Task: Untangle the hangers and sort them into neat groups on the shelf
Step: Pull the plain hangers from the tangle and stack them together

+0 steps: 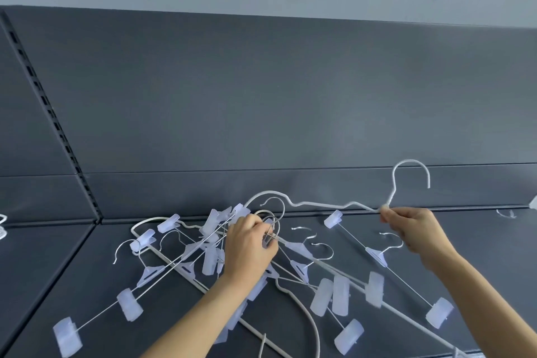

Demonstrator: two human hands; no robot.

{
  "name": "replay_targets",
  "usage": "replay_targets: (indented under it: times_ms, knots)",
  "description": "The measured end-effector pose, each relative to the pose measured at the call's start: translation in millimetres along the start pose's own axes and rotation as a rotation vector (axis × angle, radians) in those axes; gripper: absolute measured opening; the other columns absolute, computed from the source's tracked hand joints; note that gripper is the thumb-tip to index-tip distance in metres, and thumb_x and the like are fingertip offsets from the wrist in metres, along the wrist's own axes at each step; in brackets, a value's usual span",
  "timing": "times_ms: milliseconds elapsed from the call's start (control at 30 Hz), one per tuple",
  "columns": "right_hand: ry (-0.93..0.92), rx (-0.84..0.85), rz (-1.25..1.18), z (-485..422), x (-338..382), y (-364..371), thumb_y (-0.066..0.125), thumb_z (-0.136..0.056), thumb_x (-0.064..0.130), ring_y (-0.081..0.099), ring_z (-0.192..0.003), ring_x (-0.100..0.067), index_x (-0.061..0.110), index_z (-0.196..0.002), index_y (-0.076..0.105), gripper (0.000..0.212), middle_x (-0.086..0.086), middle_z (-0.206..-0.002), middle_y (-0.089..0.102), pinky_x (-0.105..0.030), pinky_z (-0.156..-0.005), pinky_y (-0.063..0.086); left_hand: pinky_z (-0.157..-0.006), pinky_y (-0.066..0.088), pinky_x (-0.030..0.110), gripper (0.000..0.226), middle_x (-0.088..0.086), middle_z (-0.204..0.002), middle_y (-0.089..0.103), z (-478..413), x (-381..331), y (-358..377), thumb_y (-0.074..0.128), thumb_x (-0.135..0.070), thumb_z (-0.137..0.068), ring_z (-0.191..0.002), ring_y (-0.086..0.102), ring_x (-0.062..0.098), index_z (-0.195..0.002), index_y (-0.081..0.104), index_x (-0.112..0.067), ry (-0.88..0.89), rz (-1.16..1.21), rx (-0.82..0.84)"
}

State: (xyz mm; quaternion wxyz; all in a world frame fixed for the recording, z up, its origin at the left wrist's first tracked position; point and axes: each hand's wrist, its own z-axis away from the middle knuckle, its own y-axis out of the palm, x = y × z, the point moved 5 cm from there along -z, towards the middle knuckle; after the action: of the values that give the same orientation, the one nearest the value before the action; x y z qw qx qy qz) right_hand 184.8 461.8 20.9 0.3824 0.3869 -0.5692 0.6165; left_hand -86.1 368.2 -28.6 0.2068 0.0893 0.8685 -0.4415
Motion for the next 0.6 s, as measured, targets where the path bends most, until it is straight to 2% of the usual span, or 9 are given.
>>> replay_targets:
  times_ms: [33,100,200,267,333,367,400,533,600]
  knots:
    - [0.002,0.004,0.018,0,-2,4,0.059,-0.087,0.027,0.036,-0.029,-0.003,0.003,-0.072,0.067,0.030,0.010,-0.039,0.043,-0.009,-0.030,0.022,-0.061,0.046,0.033,0.020,-0.003,-0.068,0.057,0,-2,0,0.082,-0.011,-0.053,-0.061,0.057,0.020,-0.064,0.067,-0.015,0.002,0.012,-0.001]
    - [-0.018,-0.002,0.027,-1,-3,11,0.060,-0.086,0.029,0.035,-0.039,-0.007,0.007,-0.067,0.067,0.030,0.004,-0.048,0.043,-0.012,-0.035,0.025,-0.059,0.046,0.033,0.018,-0.003,-0.068,0.057,0,-6,1,0.082,-0.012,-0.053,-0.061,0.057,0.019,-0.062,0.066,-0.015,0.016,0.022,-0.002]
    - [-0.066,-0.039,0.011,1,2,15,0.062,-0.085,0.030,0.035,-0.059,-0.021,0.013,-0.061,0.067,0.030,-0.013,-0.058,0.041,-0.023,-0.053,0.031,-0.059,0.045,0.031,0.019,-0.004,-0.067,0.056,0,-10,3,0.083,-0.014,-0.053,-0.059,0.056,0.018,-0.061,0.065,-0.016,0.052,0.005,0.002]
    - [-0.104,-0.086,0.002,4,9,9,0.061,-0.086,0.028,0.040,-0.056,-0.019,0.011,-0.064,0.068,0.029,-0.020,-0.058,0.046,-0.019,-0.054,0.038,-0.060,0.046,0.030,0.020,-0.005,-0.067,0.057,2,-9,3,0.083,-0.014,-0.052,-0.059,0.057,0.017,-0.062,0.066,-0.017,0.075,-0.009,0.001]
    - [-0.128,-0.128,0.006,6,14,1,0.059,-0.087,0.023,0.037,-0.038,-0.005,0.006,-0.069,0.067,0.026,-0.004,-0.043,0.044,-0.009,-0.036,0.032,-0.059,0.047,0.030,0.022,-0.005,-0.067,0.056,4,-7,3,0.084,-0.016,-0.051,-0.061,0.057,0.017,-0.063,0.066,-0.017,0.085,-0.024,0.006]
    - [-0.137,-0.151,0.016,6,15,-3,0.059,-0.088,0.022,0.034,-0.031,-0.007,0.004,-0.071,0.067,0.026,0.006,-0.034,0.037,-0.009,-0.031,0.026,-0.058,0.047,0.030,0.022,-0.005,-0.067,0.056,5,-7,3,0.084,-0.017,-0.050,-0.061,0.057,0.018,-0.062,0.065,-0.018,0.088,-0.033,0.012]
    - [-0.149,-0.172,0.029,6,15,-5,0.059,-0.087,0.023,0.031,-0.029,-0.008,0.004,-0.072,0.067,0.026,0.006,-0.029,0.032,-0.010,-0.030,0.024,-0.058,0.047,0.030,0.023,-0.005,-0.067,0.056,6,-7,4,0.084,-0.018,-0.050,-0.061,0.057,0.018,-0.062,0.065,-0.018,0.092,-0.041,0.018]
    - [-0.207,-0.217,0.050,10,16,-7,0.060,-0.086,0.028,0.032,-0.033,-0.009,0.008,-0.069,0.067,0.027,0.006,-0.030,0.034,-0.026,-0.045,0.027,-0.063,0.047,0.030,0.023,-0.004,-0.069,0.056,10,-6,6,0.084,-0.017,-0.051,-0.064,0.058,0.018,-0.064,0.065,-0.018,0.094,-0.022,0.008]
    - [-0.238,-0.225,0.040,13,17,-7,0.060,-0.086,0.027,0.038,-0.036,-0.005,0.010,-0.070,0.067,0.024,0.009,-0.031,0.041,-0.023,-0.046,0.028,-0.066,0.045,0.030,0.022,-0.003,-0.071,0.057,10,-5,6,0.083,-0.016,-0.053,-0.065,0.058,0.019,-0.066,0.065,-0.017,0.088,0.017,-0.013]
